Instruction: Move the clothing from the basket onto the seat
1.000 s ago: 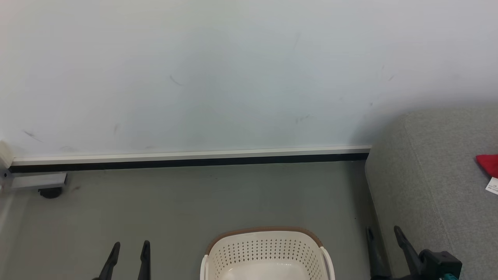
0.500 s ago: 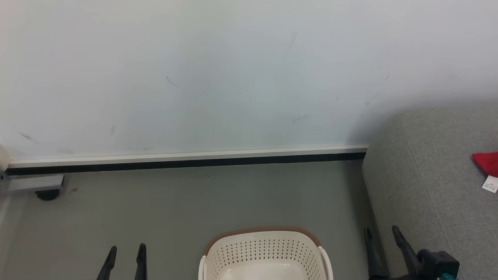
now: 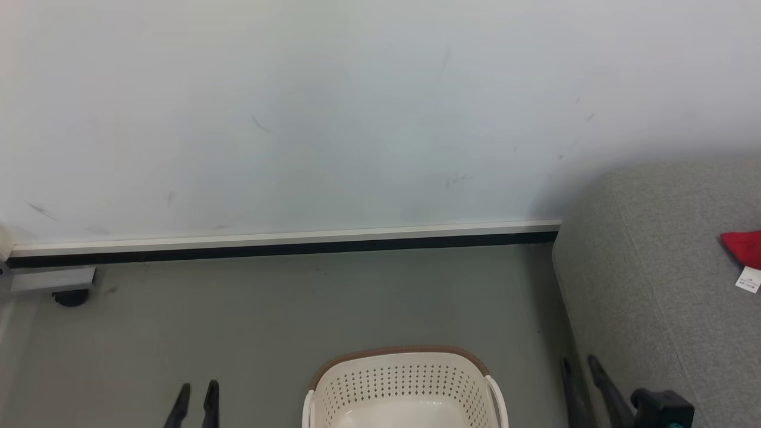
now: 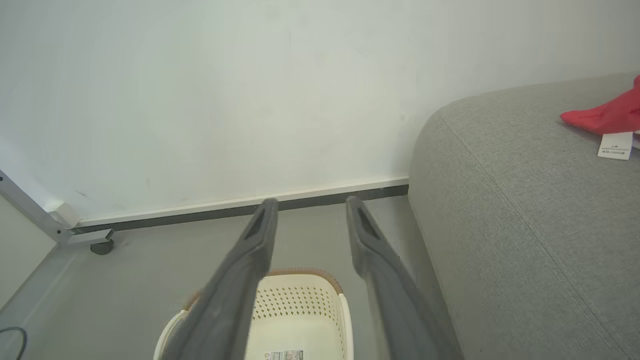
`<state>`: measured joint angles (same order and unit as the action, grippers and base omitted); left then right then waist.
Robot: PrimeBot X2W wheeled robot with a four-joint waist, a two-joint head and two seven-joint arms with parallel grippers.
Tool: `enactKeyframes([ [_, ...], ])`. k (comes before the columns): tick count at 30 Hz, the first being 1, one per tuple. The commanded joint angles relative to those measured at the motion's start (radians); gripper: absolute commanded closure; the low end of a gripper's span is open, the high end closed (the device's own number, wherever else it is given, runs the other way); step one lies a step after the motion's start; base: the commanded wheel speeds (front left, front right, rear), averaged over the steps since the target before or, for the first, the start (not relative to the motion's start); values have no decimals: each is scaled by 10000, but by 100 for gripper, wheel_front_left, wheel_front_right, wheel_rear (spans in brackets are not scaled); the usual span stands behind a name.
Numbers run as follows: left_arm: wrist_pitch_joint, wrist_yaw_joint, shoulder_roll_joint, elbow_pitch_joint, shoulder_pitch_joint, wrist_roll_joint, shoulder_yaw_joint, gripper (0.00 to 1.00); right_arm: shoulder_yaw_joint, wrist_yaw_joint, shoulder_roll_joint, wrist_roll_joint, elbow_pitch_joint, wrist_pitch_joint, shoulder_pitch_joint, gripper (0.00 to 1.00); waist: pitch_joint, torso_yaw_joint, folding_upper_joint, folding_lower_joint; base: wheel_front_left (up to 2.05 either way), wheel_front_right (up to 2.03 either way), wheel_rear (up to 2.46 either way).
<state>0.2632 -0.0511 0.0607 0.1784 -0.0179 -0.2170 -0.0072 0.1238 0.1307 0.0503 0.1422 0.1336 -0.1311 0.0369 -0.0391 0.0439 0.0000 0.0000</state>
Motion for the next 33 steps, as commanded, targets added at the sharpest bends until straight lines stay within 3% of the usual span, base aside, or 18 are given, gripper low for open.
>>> enactKeyframes([
  [1, -15, -1, -12, 53, -2, -15, 6, 100, 3, 0, 0, 15, 34, -2, 27, 100, 1, -1, 0, 0, 0, 0, 0],
  [5, -136, -10, -62, 362, -5, -164, -4, 100, -17, 0, 9, 210, 311, 11, 242, 100, 6, -7, 0, 0, 0, 0, 0],
  [33, -1290, -113, -73, 168, -240, -4820, 151, 100, -393, 0, 566, 5650, 89, 301, 80, 100, 87, -101, 0, 0, 0, 0, 0],
])
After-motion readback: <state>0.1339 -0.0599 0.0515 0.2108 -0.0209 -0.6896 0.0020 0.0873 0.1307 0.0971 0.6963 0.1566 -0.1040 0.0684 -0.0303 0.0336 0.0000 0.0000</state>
